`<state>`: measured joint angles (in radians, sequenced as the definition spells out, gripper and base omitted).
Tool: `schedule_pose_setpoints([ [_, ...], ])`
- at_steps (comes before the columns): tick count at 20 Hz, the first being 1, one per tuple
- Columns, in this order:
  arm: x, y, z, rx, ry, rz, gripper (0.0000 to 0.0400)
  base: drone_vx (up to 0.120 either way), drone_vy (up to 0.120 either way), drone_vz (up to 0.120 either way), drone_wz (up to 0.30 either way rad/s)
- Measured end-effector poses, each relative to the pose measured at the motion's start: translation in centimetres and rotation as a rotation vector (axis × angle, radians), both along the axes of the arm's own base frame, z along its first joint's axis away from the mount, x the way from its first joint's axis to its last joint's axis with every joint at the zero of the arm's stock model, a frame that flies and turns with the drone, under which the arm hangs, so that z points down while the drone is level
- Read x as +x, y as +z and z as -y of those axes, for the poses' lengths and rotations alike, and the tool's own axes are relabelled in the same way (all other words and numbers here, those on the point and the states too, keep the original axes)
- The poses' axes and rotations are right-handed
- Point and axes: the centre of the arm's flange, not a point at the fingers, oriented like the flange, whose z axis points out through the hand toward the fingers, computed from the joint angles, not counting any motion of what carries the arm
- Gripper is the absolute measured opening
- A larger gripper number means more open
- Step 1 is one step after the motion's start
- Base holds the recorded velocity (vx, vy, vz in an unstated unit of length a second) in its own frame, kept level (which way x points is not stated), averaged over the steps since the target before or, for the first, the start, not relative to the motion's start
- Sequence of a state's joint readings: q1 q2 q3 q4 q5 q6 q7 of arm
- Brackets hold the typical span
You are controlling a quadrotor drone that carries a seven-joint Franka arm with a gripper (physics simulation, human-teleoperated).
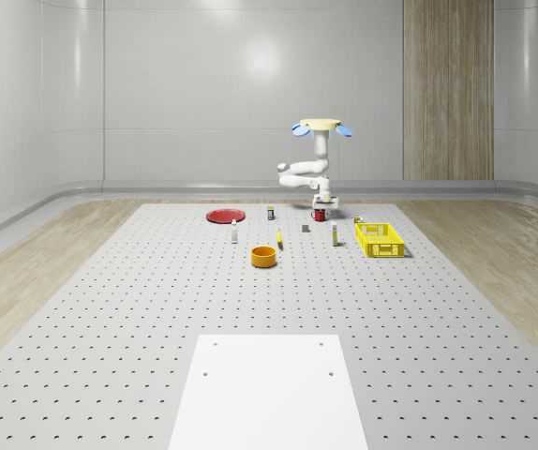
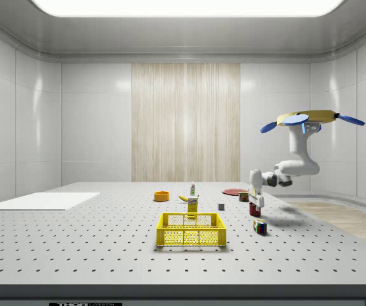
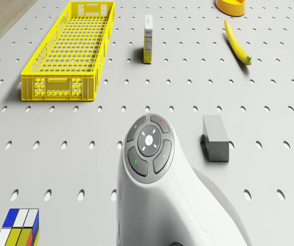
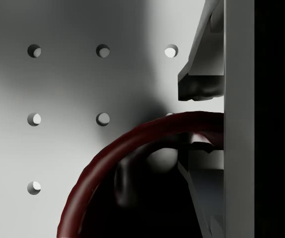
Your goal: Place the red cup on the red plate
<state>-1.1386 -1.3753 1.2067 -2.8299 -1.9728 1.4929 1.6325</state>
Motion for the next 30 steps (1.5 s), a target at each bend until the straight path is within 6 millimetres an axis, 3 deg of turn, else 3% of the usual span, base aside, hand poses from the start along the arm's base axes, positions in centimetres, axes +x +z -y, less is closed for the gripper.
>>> schedule_pose_setpoints([
  [8, 0.0, -1.4, 0.0, 0.000, 0.000, 0.000, 0.0102, 0.000, -0.005, 0.050, 0.000],
  [17, 0.0, -2.8, 0.0, 0.000, 0.000, 0.000, 0.0100, 0.111, -0.120, 0.120, 0.000],
  [30, 0.0, -3.0, 0.0, 0.000, 0.000, 0.000, 0.0100, 0.000, -0.120, 0.018, 0.000],
])
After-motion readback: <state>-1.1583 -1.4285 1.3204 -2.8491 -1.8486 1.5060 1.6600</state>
